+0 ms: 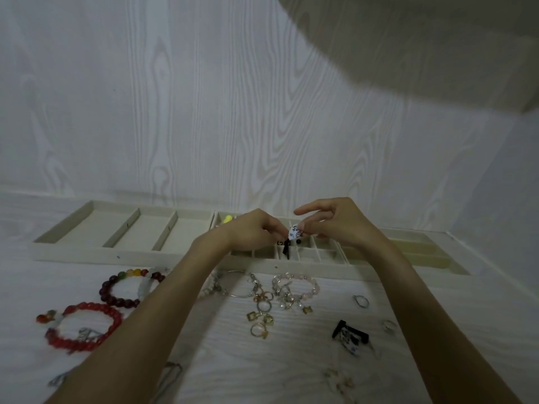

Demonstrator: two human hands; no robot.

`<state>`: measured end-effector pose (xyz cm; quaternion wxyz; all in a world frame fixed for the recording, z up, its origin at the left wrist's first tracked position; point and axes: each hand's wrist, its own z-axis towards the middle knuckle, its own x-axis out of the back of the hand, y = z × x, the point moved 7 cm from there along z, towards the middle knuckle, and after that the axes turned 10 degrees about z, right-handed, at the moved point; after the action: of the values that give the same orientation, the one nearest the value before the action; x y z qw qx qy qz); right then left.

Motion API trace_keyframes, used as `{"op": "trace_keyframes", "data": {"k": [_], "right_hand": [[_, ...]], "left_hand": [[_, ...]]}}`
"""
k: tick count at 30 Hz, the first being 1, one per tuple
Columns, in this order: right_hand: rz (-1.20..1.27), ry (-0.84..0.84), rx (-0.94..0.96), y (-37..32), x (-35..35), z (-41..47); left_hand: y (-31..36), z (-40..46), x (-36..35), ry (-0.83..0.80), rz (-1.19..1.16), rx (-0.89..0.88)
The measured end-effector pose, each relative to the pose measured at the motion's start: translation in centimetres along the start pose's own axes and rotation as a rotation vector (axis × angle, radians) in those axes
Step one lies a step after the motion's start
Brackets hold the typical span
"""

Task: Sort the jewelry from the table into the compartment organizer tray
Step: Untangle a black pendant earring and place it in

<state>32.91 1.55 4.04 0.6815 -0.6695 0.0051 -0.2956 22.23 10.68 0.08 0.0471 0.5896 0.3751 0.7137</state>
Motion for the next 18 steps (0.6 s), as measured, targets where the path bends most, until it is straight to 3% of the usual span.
{"op": "trace_keyframes", "data": {"k": [10, 18], "right_hand": [[0.007, -0.038, -0.125, 1.9, -1.2, 0.3], [-0.133, 0.006, -0.14, 2.5, -0.6, 0.3]], "left_hand": [[-0.2, 0.0, -0.4, -0.044, 0.028, 0.017], [-1.2, 0.4, -0.6, 0.116, 0.132, 0.109]]}}
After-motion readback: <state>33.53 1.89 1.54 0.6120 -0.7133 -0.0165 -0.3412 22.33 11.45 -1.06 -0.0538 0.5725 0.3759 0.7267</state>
